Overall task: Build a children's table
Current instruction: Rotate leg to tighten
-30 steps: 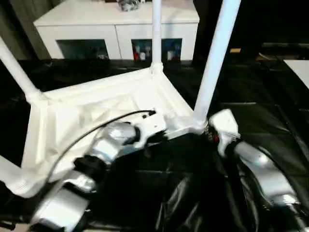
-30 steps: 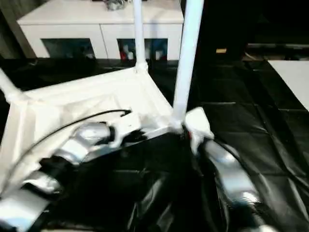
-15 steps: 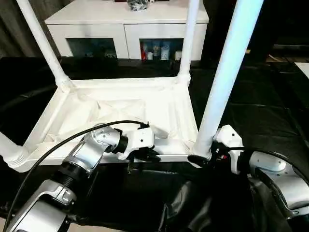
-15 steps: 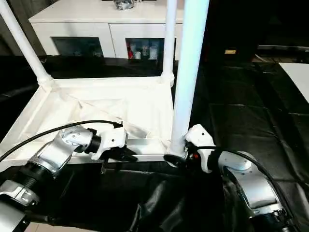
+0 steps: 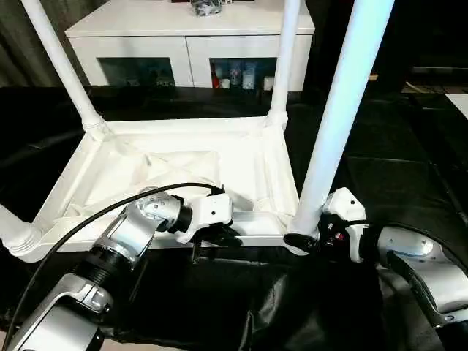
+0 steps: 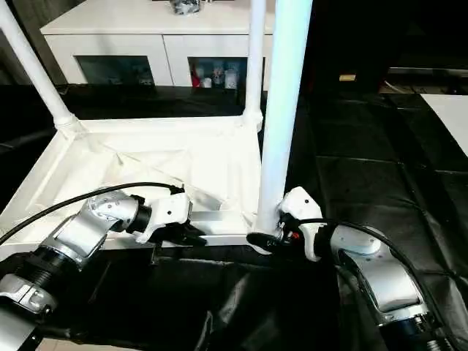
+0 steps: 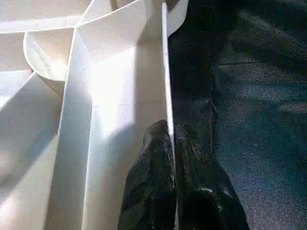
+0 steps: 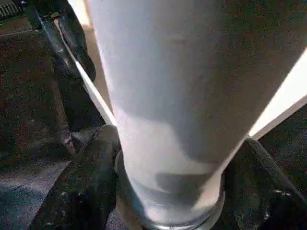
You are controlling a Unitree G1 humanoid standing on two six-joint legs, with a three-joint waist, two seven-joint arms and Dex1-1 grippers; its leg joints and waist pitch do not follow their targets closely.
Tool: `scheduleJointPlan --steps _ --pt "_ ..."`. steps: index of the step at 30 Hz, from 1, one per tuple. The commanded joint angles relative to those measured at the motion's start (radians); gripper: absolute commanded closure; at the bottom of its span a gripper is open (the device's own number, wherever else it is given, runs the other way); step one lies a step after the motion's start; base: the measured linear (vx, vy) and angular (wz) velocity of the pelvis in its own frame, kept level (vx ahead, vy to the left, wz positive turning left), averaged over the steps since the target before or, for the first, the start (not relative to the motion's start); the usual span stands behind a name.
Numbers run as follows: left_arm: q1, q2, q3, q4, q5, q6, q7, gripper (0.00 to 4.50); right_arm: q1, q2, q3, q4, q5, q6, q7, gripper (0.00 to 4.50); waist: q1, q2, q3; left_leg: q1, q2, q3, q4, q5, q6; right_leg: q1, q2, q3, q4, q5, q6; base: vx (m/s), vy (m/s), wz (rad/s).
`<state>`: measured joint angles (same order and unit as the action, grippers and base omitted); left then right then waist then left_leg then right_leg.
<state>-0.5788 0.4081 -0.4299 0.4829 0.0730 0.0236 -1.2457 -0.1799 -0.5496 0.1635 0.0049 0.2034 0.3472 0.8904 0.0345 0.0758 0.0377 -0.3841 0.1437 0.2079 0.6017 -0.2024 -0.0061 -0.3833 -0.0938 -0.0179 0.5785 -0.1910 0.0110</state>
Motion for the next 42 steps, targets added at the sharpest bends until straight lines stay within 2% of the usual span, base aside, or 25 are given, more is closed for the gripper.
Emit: scheduleJointPlan --steps 1,4,7,10,11,13,16,17,19,22,23,25,26,28,29,30,31,32,33,37,38,39,40,41,42 --pt "0.026 0.025 -0.031 -0.001 0.027 0.020 -0.031 4.50 0.015 -0.007 0.005 0.003 0.008 0.018 0.003 1.79 0.002 -0.016 -0.057 0.025 0.087 -0.041 -0.080 -0.172 0.090 0.032 -0.059 0.023 -0.043 -0.068 -0.287 0.000 0.000 0.00" --pt "0.026 0.026 -0.032 -0.001 0.028 0.020 -0.028 4.50 0.016 -0.002 0.003 0.008 0.003 0.020 -0.010 1.81 0.001 -0.015 -0.058 0.025 0.087 -0.041 -0.079 -0.160 0.093 0.032 -0.059 0.022 -0.041 -0.051 -0.290 0.000 0.000 0.00" --pt "0.016 -0.002 -0.027 0.025 0.042 0.028 0.028 4.50 0.000 0.070 -0.024 0.065 -0.041 0.026 -0.155 1.81 -0.002 -0.015 -0.056 0.025 0.085 -0.041 -0.082 -0.179 0.084 0.030 -0.059 0.022 -0.044 -0.081 -0.287 0.000 0.000 0.00" --pt "-0.028 -0.086 0.003 0.108 0.056 0.054 0.173 4.50 -0.038 0.198 -0.081 0.145 -0.083 0.049 -0.394 1.82 -0.017 -0.018 -0.048 0.029 0.080 -0.042 -0.091 -0.280 0.023 0.021 -0.056 0.023 -0.059 -0.230 -0.263 0.000 0.000 0.00" --pt "-0.047 -0.118 0.013 0.140 0.060 0.061 0.224 4.50 -0.048 0.240 -0.100 0.167 -0.091 0.058 -0.471 1.82 -0.021 -0.017 -0.048 0.035 0.077 -0.044 -0.092 -0.326 -0.011 0.014 -0.057 0.023 -0.064 -0.303 -0.246 -0.059 0.006 -0.02" --pt "-0.075 -0.158 0.022 0.184 0.069 0.072 0.290 4.50 -0.063 0.290 -0.120 0.196 -0.099 0.073 -0.559 1.82 -0.028 -0.019 -0.046 0.039 0.075 -0.052 -0.097 -0.380 -0.044 0.011 -0.057 0.023 -0.073 -0.392 -0.208 -0.059 0.010 -0.01" --pt "-0.157 -0.266 0.046 0.314 0.093 0.102 0.504 4.50 -0.113 0.414 -0.163 0.298 -0.122 0.081 -0.791 1.82 -0.037 -0.019 -0.040 0.051 0.071 -0.050 -0.097 -0.458 -0.062 -0.009 -0.052 0.028 -0.090 -0.435 -0.180 -0.057 0.015 0.05" --pt "-0.157 -0.266 0.046 0.314 0.093 0.102 0.504 4.50 -0.113 0.414 -0.163 0.298 -0.122 0.081 -0.791 1.82 -0.036 -0.018 -0.040 0.060 0.068 -0.054 -0.095 -0.494 -0.071 -0.013 -0.052 0.025 -0.095 -0.475 -0.163 0.000 0.000 0.00" --pt "-0.206 -0.328 0.065 0.392 0.102 0.099 0.626 4.50 -0.160 0.482 -0.188 0.388 -0.120 0.049 -0.894 1.82 -0.040 -0.016 -0.041 0.057 0.066 -0.056 -0.098 -0.501 -0.070 -0.010 -0.051 0.024 -0.098 -0.468 -0.149 0.000 0.000 0.00" --pt "-0.242 -0.372 0.071 0.456 0.122 0.067 0.691 4.50 -0.207 0.536 -0.189 0.469 -0.142 0.009 -0.960 1.82 -0.040 -0.016 -0.044 0.048 0.068 -0.058 -0.103 -0.483 -0.056 -0.002 -0.054 0.022 -0.097 -0.434 -0.139 0.000 0.000 0.00" --pt "-0.246 -0.378 0.069 0.466 0.126 0.058 0.688 4.50 -0.218 0.545 -0.187 0.481 -0.147 -0.001 -0.963 1.82 -0.044 -0.016 -0.044 0.041 0.066 -0.059 -0.103 -0.472 -0.053 0.002 -0.056 0.021 -0.096 -0.425 -0.143 0.000 0.000 0.00" --pt "-0.247 -0.376 0.053 0.474 0.137 0.027 0.663 4.50 -0.231 0.552 -0.187 0.480 -0.148 -0.026 -0.950 1.82 -0.043 -0.020 -0.044 0.040 0.066 -0.059 -0.105 -0.474 -0.041 0.002 -0.057 0.020 -0.098 -0.436 -0.139 0.000 0.000 0.00" --pt "-0.241 -0.365 0.040 0.469 0.141 0.008 0.632 4.50 -0.229 0.555 -0.202 0.448 -0.121 -0.061 -0.909 1.27 -0.043 -0.019 -0.044 0.040 0.067 -0.058 -0.104 -0.475 -0.035 0.001 -0.058 0.021 -0.099 -0.439 -0.136 0.000 0.000 0.00" --pt "-0.239 -0.359 0.030 0.471 0.145 -0.015 0.615 4.50 -0.227 0.551 -0.203 0.430 -0.118 -0.073 -0.895 1.13 -0.040 -0.019 -0.048 0.038 0.069 -0.058 -0.104 -0.454 -0.025 0.003 -0.058 0.023 -0.097 -0.413 -0.139 0.000 0.000 0.00" --pt "-0.235 -0.350 0.025 0.469 0.145 -0.025 0.593 4.50 -0.217 0.530 -0.197 0.398 -0.128 -0.090 -0.883 0.94 -0.039 -0.018 -0.051 0.030 0.072 -0.059 -0.106 -0.418 -0.016 0.010 -0.058 0.023 -0.089 -0.356 -0.149 0.000 0.000 0.00" --pt "-0.233 -0.345 0.022 0.474 0.142 -0.039 0.574 4.50 -0.207 0.508 -0.197 0.367 -0.137 -0.104 -0.884 0.78 -0.039 -0.024 -0.055 0.018 0.074 -0.058 -0.107 -0.355 -0.001 0.018 -0.057 0.023 -0.079 -0.271 -0.163 0.000 0.000 0.00" --pt "-0.232 -0.344 0.022 0.474 0.141 -0.042 0.568 4.50 -0.202 0.501 -0.199 0.355 -0.139 -0.105 -0.887 0.78 -0.035 -0.021 -0.055 0.019 0.075 -0.056 -0.105 -0.334 0.006 0.018 -0.058 0.022 -0.077 -0.245 -0.169 0.000 0.000 0.00" --pt "-0.230 -0.339 0.017 0.479 0.142 -0.084 0.540 4.50 -0.180 0.471 -0.211 0.297 -0.146 -0.103 -0.899 0.69 -0.033 -0.022 -0.053 0.026 0.074 -0.050 -0.103 -0.337 0.015 0.012 -0.057 0.023 -0.079 -0.240 -0.185 0.000 0.000 0.00" --pt "-0.230 -0.340 0.016 0.481 0.143 -0.093 0.537 4.50 -0.168 0.462 -0.215 0.270 -0.144 -0.098 -0.894 0.65 -0.032 -0.027 -0.054 0.024 0.073 -0.048 -0.100 -0.328 0.025 0.014 -0.058 0.025 -0.080 -0.251 -0.186 0.000 0.000 0.00" --pt "-0.232 -0.349 0.029 0.492 0.136 -0.156 0.535 4.50 -0.079 0.398 -0.218 0.102 -0.130 -0.071 -0.808 0.59 -0.018 -0.029 -0.054 0.027 0.079 -0.046 -0.097 -0.293 0.049 0.014 -0.058 0.028 -0.079 -0.226 -0.181 0.000 0.000 0.00" --pt "-0.231 -0.351 0.033 0.491 0.131 -0.163 0.536 4.50 -0.053 0.382 -0.218 0.059 -0.117 -0.063 -0.777 0.59 -0.014 -0.027 -0.057 0.027 0.080 -0.046 -0.095 -0.267 0.059 0.016 -0.059 0.028 -0.074 -0.190 -0.187 0.052 0.000 0.03" --pt "-0.229 -0.354 0.036 0.486 0.128 -0.183 0.542 4.50 -0.017 0.357 -0.218 0.007 -0.097 -0.057 -0.733 0.59 -0.009 -0.028 -0.057 0.021 0.081 -0.047 -0.093 -0.235 0.079 0.024 -0.060 0.027 -0.069 -0.146 -0.187 0.052 0.000 0.03" --pt "-0.228 -0.356 0.037 0.483 0.129 -0.201 0.557 4.50 0.014 0.334 -0.216 -0.036 -0.082 -0.052 -0.690 0.59 -0.005 -0.029 -0.059 0.022 0.083 -0.047 -0.091 -0.220 0.089 0.023 -0.061 0.028 -0.066 -0.125 -0.190 0.054 0.001 -0.01" --pt "-0.226 -0.361 0.052 0.473 0.108 -0.206 0.546 4.21 0.053 0.306 -0.210 -0.083 -0.067 -0.050 -0.642 0.56 -0.001 -0.034 -0.060 0.018 0.082 -0.047 -0.086 -0.193 0.110 0.028 -0.063 0.027 -0.061 -0.084 -0.196 0.054 -0.006 0.00" --pt "-0.219 -0.366 0.077 0.451 0.072 -0.189 0.519 3.92 0.090 0.277 -0.201 -0.123 -0.049 -0.048 -0.593 0.54 0.003 -0.034 -0.061 0.016 0.082 -0.045 -0.082 -0.169 0.128 0.029 -0.066 0.028 -0.058 -0.053 -0.207 0.054 -0.006 0.00"
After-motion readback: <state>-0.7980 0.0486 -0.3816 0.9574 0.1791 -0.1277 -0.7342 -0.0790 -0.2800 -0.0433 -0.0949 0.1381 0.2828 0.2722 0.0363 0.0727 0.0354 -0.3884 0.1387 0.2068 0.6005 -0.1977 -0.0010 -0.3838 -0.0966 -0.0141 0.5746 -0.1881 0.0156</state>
